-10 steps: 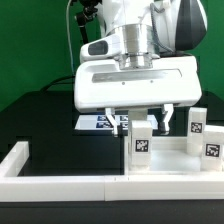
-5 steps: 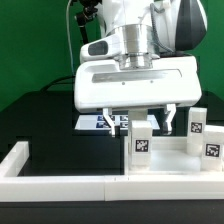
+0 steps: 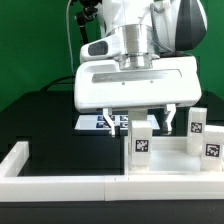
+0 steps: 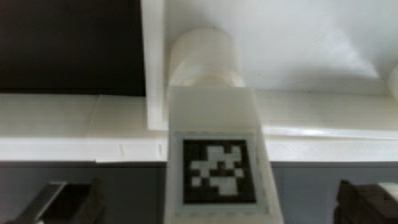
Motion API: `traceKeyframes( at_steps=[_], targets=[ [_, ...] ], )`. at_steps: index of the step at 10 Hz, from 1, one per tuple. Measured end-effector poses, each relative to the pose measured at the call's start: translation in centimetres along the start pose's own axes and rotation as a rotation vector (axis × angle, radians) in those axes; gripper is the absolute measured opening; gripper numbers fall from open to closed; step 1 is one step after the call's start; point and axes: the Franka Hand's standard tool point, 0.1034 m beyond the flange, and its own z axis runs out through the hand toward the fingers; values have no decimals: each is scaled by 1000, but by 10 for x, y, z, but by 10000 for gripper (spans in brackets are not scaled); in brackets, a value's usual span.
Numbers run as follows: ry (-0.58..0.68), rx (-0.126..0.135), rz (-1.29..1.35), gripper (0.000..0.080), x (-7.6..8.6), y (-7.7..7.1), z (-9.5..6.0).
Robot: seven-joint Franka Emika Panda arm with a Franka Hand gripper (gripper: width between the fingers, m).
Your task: Assemble square table
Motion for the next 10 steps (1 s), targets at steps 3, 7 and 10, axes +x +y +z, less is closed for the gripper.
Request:
traceKeyframes(
  at_steps=[3, 7, 10],
  targets=[
    [-42, -1, 18, 648, 9, 3, -1],
    [-316, 84, 57, 648, 4, -2, 0],
    [-374, 98, 46, 648, 3, -3, -1]
  ],
)
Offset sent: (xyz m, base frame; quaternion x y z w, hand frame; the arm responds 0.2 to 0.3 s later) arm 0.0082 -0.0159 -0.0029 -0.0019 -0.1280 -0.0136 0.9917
